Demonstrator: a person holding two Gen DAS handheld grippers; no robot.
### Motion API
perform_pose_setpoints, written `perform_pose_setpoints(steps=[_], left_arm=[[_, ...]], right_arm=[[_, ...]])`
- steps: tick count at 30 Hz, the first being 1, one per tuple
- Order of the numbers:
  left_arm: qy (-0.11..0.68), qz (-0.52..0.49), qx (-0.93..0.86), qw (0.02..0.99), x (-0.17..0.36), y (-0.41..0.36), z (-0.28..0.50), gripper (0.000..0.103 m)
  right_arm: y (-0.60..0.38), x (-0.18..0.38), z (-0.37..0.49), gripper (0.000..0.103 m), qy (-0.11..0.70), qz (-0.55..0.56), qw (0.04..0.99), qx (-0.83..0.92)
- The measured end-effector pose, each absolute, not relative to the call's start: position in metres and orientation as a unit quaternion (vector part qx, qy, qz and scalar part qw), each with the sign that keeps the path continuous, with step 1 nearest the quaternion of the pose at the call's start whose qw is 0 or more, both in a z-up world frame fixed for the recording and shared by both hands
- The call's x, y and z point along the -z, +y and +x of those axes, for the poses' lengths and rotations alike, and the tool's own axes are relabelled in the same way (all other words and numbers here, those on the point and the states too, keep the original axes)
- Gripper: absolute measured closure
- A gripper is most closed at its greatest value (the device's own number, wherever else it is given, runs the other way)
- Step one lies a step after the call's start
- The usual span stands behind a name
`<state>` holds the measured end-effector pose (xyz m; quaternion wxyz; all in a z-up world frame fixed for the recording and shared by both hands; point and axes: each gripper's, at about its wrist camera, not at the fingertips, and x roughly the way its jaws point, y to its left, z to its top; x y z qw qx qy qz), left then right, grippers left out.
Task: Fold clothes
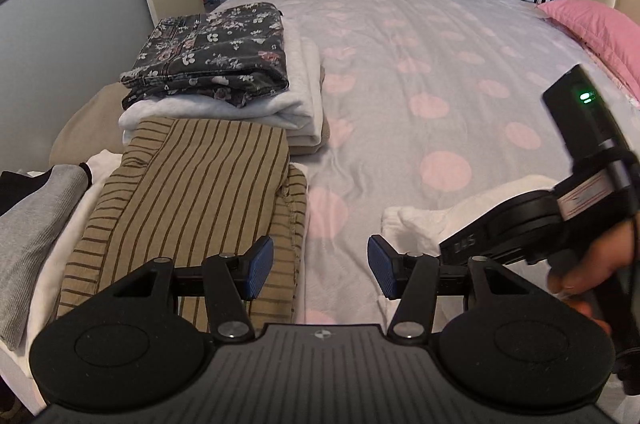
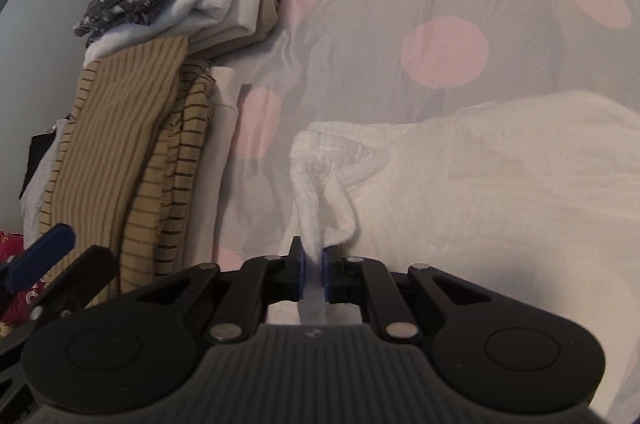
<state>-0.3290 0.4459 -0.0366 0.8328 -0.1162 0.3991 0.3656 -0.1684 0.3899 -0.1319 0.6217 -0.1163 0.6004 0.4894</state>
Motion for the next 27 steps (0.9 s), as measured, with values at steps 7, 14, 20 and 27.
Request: perform_pose_setpoints(steps=[7,14,20,27], left_arm=[[0.410,-0.113,-0.363,0.829,0.041,0.445,-0.329,0.052],[0.436,-0.116,-0.335,0.827,0.044,0.432,-0.320,0.052],[0.456,-0.101,-0.314,0.827,0.050,0.414,-0.312,0.052],[0.480,-0.099,-0.285,0.824,0.063,0.393,-0.315,0.052]], right_arm=[[0.383,0.122,-0.169,0.068,0.588,-0.133,0.623,-0.498],[0.349,0.082,-0.167,0.068,0.542,-0.162,0.637,-0.523],[0.302,0.065,-0.169,0.068,0.509,-0.182,0.647,-0.538],[0.209,0.071,-0.167,0.069,0.479,-0.164,0.677,-0.534]])
